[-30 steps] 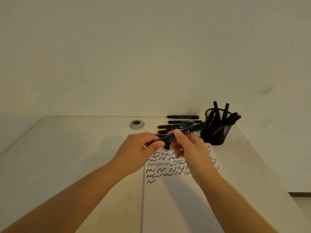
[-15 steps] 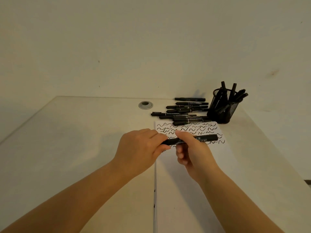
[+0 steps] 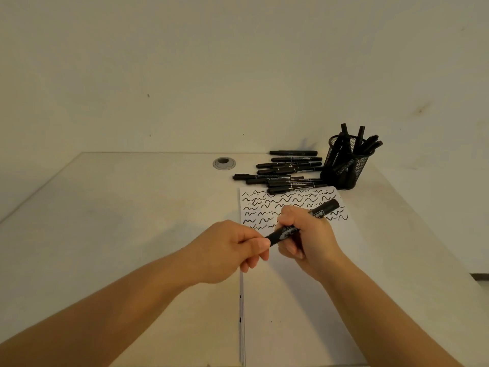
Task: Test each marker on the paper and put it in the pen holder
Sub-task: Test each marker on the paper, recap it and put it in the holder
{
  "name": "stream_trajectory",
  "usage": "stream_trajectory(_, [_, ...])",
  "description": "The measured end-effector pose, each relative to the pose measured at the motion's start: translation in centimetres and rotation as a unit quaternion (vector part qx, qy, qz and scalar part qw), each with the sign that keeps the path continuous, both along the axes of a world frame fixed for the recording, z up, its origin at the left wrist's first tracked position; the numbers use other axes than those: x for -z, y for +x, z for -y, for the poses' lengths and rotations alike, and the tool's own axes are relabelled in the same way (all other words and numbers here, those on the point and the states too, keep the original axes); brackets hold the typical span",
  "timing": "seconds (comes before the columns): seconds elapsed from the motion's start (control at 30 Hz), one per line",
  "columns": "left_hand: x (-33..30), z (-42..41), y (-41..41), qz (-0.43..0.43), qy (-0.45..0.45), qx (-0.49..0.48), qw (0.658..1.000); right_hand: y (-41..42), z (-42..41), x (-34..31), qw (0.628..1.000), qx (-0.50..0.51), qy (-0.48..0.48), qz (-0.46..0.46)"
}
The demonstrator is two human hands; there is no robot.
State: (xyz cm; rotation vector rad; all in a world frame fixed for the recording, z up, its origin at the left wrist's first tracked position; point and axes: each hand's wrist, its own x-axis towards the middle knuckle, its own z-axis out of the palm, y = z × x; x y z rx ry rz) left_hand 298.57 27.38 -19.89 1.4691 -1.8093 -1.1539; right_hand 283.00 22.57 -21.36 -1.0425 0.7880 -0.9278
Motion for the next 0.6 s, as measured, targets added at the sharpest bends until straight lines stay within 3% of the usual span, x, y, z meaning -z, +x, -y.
stream_trajectory(0.13, [0.2, -0.4, 0.4, -0.128, 0.097, 0.070, 0.985, -0.8, 0.7, -0.1, 0.995, -0.037, -0.062, 0.074])
stream_trajectory(0.2, [0.5, -0.8, 1.7, -0.170, 0.147, 0.076, 0.972, -2.8, 2.3, -0.5, 0.989, 0.038, -0.057, 0.130])
stream_trajectory(0.27, [0.8, -0.6, 3.4, -0.183, 0.169, 0.005, 0.968, -4.4, 3.5, -0.8, 0.983, 0.114, -0.100, 0.100])
stream_trajectory(0.33, [1.4, 0.5, 4.3, -0.139, 0.127, -0.087, 0.978, -3.9, 3.7, -0.3, 0.981, 0.127, -0.143, -0.028])
stream_trajectory(0.43, [2.9, 2.5, 3.7, -0.036, -0.026, -0.159, 0.986, -0.8, 3.5, 0.6, 0.961, 0.051, -0.160, -0.222])
stream_trajectory(0.6, [4.6, 4.4, 2.8, 0.024, -0.168, -0.155, 0.973, -0.3, 3.2, 2.7, 0.953, 0.118, -0.168, -0.221])
